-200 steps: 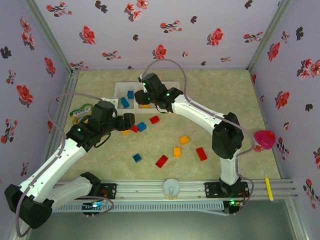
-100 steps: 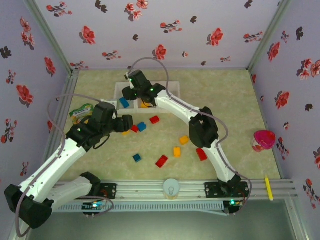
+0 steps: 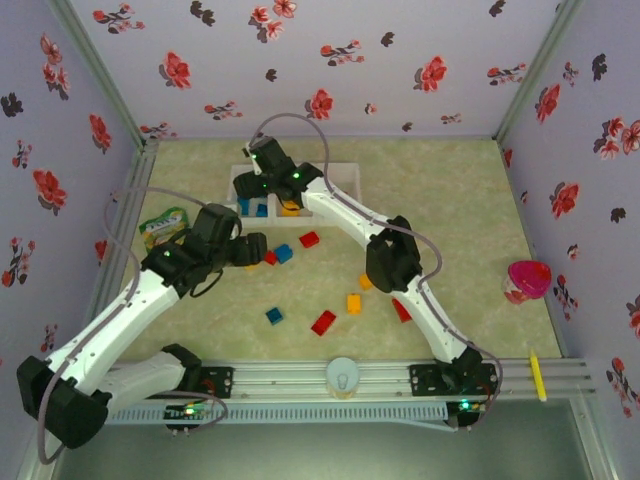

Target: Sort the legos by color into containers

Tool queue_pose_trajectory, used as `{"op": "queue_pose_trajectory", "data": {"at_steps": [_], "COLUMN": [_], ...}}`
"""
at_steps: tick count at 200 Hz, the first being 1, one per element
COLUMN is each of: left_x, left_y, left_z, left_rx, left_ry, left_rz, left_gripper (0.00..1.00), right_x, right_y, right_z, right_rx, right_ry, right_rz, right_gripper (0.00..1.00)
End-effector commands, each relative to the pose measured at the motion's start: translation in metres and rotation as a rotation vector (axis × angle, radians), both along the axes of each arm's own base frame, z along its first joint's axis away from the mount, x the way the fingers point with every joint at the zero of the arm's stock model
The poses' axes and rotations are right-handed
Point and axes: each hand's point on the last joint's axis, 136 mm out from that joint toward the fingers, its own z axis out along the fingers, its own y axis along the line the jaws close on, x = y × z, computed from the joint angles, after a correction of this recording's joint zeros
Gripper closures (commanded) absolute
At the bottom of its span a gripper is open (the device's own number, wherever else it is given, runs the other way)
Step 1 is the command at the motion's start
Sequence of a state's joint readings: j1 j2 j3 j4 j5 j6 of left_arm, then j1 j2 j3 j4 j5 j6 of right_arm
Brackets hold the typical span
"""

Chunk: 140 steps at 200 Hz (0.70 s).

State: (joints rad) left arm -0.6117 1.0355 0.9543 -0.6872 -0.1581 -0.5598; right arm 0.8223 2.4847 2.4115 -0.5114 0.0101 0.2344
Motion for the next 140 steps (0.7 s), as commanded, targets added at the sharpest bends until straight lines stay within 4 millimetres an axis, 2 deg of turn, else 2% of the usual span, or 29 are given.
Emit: {"op": "queue_pose_trajectory", "data": {"at_steps": [1, 13, 39, 70, 114, 140], "left_x": [-0.002, -0.002, -0.002, -0.012, -0.044, -0.068], "left_y": [0.005, 0.005, 0.005, 0.006, 0.007, 0.001], "left_z": [-0.009, -0.012, -0.023, -0.041, -0.078, -0.106], "left_rx": [0.034, 0.041, 0.054, 0.054, 0.044, 0.005], "left_ry": [0.033, 0.046, 0.081, 0.142, 0.272, 0.348], "left_rz": [0.029, 0.032, 0.042, 0.056, 0.086, 0.139], "left_gripper": [0.21, 0.21, 0.21, 0.21, 0.22, 0.22], "right_x": [-0.001, -0.002, -0.011, -0.027, -0.051, -0.063], "right_y": [-0.021, -0.033, -0.064, -0.102, -0.143, -0.157], "right_z": [0.041, 0.042, 0.059, 0.072, 0.061, 0.052], "right_rx": [-0.007, -0.021, -0.019, -0.033, -0.063, -0.058], "right_ry": [-0.045, -0.04, -0.045, -0.051, -0.017, 0.01], "right_rz": [-0.032, -0.052, -0.09, -0.128, -0.178, -0.192], "right_gripper": [0.23, 0.24, 0.24, 0.24, 0.24, 0.23]}}
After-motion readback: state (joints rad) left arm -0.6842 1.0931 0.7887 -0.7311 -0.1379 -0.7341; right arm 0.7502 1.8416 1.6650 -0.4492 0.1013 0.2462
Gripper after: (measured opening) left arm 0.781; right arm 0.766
